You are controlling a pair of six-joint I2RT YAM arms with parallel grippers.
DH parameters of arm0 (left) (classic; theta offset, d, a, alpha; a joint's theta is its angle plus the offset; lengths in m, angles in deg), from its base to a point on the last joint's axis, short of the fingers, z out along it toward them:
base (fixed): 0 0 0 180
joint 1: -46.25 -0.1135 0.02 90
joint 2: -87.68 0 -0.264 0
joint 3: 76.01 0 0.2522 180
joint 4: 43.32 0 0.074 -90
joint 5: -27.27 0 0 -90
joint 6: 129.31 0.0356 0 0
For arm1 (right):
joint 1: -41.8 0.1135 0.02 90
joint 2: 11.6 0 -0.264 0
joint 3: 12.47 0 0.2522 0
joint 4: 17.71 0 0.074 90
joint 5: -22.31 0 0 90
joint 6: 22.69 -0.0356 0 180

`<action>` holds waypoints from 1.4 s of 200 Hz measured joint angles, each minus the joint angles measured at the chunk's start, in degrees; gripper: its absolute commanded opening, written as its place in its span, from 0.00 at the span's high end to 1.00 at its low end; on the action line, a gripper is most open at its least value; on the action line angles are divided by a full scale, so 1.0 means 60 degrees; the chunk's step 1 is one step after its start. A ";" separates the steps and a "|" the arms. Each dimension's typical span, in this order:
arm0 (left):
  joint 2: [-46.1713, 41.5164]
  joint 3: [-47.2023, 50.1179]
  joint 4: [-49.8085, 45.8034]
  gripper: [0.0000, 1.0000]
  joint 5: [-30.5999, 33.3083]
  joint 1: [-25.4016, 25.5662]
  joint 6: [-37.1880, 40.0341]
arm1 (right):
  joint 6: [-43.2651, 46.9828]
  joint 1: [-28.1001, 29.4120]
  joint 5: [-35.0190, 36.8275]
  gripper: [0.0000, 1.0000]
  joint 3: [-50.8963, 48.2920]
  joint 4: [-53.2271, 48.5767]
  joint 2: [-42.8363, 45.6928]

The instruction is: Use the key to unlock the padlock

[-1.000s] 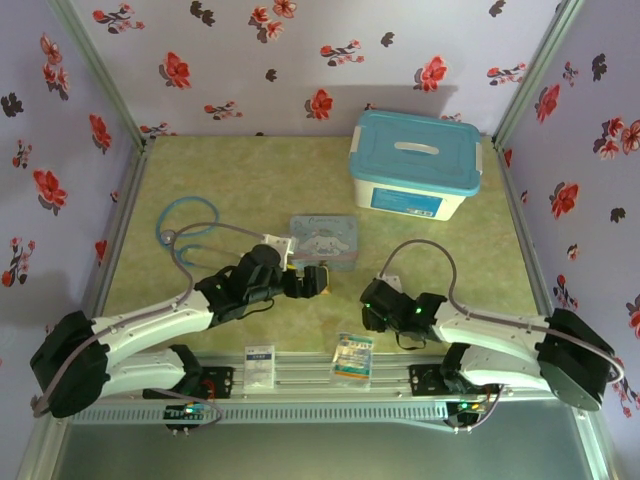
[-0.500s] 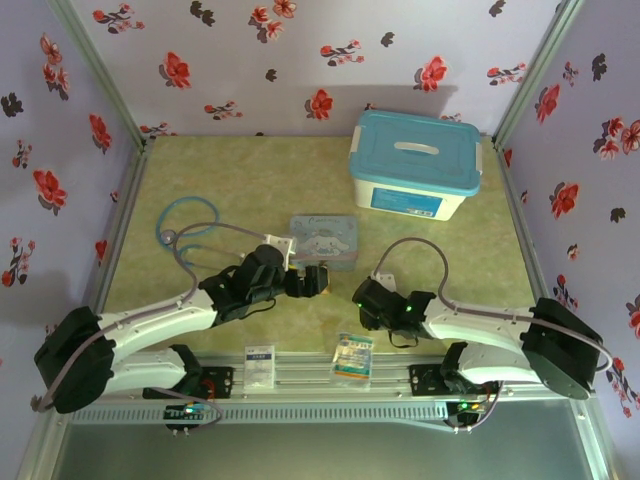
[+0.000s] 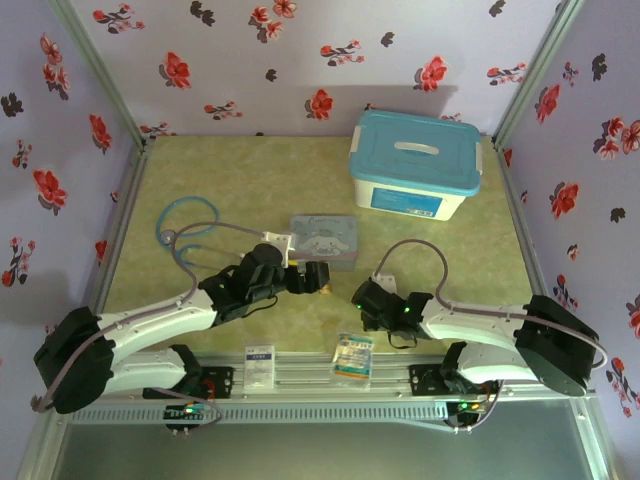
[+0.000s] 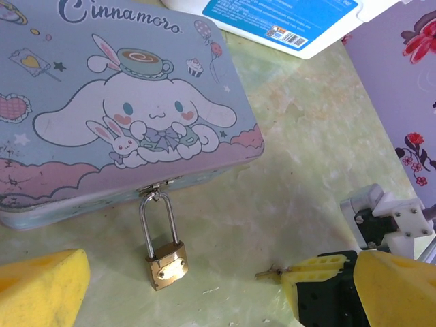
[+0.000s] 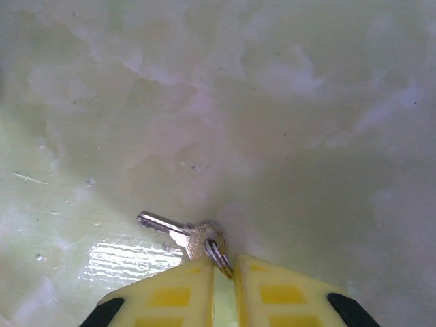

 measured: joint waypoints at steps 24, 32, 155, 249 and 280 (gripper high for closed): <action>0.0113 -0.0004 0.0106 0.00 0.0044 0.0000 -0.0011 | -0.0007 0.0000 0.0066 1.00 -0.0109 0.0098 0.0135; 0.0168 -0.0004 0.0109 0.00 0.0044 0.0000 -0.0036 | 0.0015 0.0000 0.0066 1.00 -0.0153 0.0149 0.0175; 0.0554 0.1271 0.2863 0.07 0.0342 0.0270 -0.2907 | 0.0608 -0.2160 -0.1938 1.00 -0.1497 0.1555 0.3020; 0.1606 0.1384 0.5286 0.05 0.1985 0.1803 -0.7643 | 0.0470 -0.2310 -0.2656 1.00 -0.0648 0.1778 0.3628; 0.2259 0.1402 0.6397 0.06 0.2331 0.1923 -0.9198 | 0.0306 -0.2317 -0.2798 1.00 -0.0273 0.2459 0.3541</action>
